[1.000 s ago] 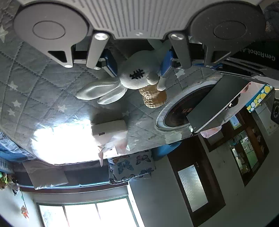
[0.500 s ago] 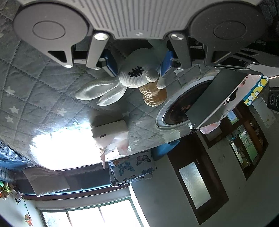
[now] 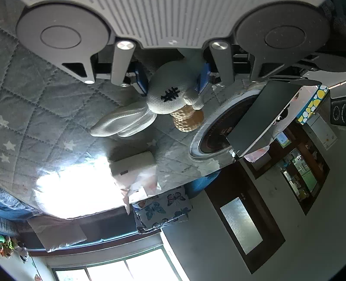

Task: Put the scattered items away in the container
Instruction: 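Carry the bunny into the box with both grippers and open them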

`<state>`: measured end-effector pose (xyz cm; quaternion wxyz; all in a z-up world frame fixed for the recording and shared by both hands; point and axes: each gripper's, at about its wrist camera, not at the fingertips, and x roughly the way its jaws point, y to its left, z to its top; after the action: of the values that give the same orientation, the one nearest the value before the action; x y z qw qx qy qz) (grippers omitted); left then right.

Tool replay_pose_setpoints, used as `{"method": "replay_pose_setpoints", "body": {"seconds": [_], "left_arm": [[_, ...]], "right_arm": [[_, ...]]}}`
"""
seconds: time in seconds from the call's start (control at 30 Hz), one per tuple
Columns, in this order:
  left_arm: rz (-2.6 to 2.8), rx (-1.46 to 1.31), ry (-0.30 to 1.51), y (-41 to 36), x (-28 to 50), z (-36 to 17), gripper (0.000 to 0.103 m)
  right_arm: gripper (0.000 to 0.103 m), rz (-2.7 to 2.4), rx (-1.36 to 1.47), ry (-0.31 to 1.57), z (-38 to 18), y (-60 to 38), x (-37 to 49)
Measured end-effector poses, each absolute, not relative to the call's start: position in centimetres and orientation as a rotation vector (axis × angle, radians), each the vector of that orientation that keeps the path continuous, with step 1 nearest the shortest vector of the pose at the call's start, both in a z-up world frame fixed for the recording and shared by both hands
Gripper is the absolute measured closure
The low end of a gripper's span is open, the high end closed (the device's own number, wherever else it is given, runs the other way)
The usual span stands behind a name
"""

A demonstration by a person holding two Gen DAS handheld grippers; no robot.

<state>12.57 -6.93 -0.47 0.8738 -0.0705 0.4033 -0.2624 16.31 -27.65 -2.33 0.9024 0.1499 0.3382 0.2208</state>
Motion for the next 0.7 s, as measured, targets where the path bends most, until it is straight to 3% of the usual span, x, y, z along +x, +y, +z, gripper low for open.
{"method": "replay_pose_setpoints", "body": {"seconds": [0.7], "left_arm": [[-0.279, -0.21, 0.605, 5.8, 8.1, 6.7, 0.077]], "right_arm": [[0.055, 0.759, 0.193, 0.547, 5.0, -15.0, 18.2]]}}
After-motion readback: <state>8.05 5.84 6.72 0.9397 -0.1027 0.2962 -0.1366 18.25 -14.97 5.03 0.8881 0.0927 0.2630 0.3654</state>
